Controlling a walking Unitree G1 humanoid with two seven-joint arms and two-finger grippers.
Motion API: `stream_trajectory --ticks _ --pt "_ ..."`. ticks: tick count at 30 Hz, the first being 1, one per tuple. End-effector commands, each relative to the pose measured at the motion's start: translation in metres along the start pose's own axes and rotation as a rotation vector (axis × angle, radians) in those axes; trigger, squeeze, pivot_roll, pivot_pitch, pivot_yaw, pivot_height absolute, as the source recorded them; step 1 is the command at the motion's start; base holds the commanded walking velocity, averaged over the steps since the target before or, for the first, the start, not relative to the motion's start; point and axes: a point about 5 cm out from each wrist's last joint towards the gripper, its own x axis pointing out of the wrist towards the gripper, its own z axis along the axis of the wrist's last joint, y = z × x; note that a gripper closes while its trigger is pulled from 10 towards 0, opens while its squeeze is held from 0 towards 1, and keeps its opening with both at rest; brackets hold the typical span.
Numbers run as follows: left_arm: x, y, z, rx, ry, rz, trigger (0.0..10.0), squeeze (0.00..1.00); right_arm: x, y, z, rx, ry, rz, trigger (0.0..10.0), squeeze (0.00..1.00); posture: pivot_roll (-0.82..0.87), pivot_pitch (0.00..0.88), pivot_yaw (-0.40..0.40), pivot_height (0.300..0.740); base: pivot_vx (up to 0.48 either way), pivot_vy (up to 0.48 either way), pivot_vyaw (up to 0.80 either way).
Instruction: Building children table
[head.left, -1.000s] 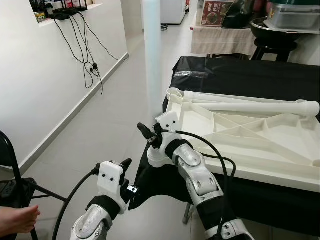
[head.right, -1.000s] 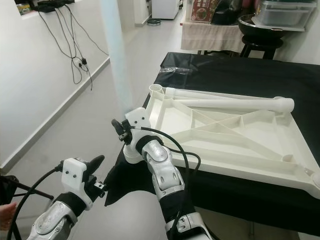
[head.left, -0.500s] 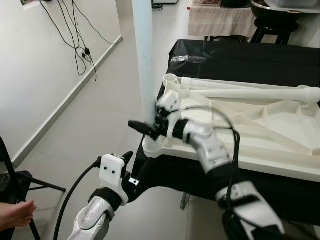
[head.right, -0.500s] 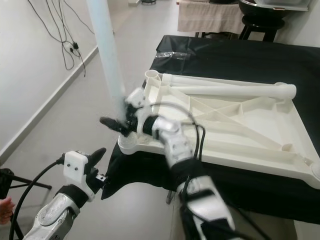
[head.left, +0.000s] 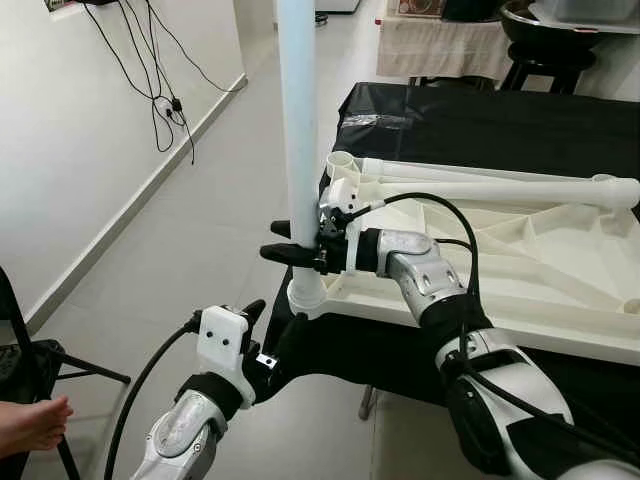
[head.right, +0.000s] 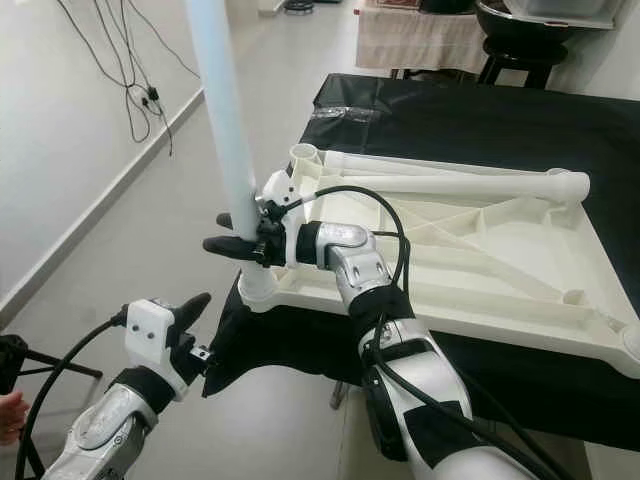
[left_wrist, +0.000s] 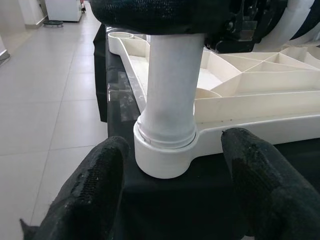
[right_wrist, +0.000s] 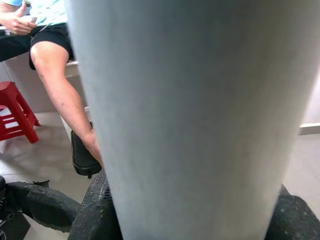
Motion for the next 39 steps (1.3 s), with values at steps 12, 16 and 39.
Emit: stream_trajectory --ticks 12,16,39 --pt "-0.007 0.002 -0.003 0.006 0.025 0.014 10.0 0.00 -0.002 0.063 -0.059 0.018 0.099 -0.800 0.0 0.00 -0.02 0.119 0.016 0.740 0.000 0.000 0.00" --pt "-0.007 0.004 -0.002 0.002 0.021 0.024 10.0 0.00 0.009 0.057 -0.057 -0.010 0.104 -0.651 0.0 0.00 0.00 0.101 -0.007 0.740 0.000 0.000 0.00" --pt "-0.001 0.005 -0.007 0.007 0.030 0.017 10.0 0.00 0.016 0.024 -0.020 0.060 0.006 -0.072 10.0 0.00 -0.02 0.077 0.013 0.740 0.000 0.000 0.00"
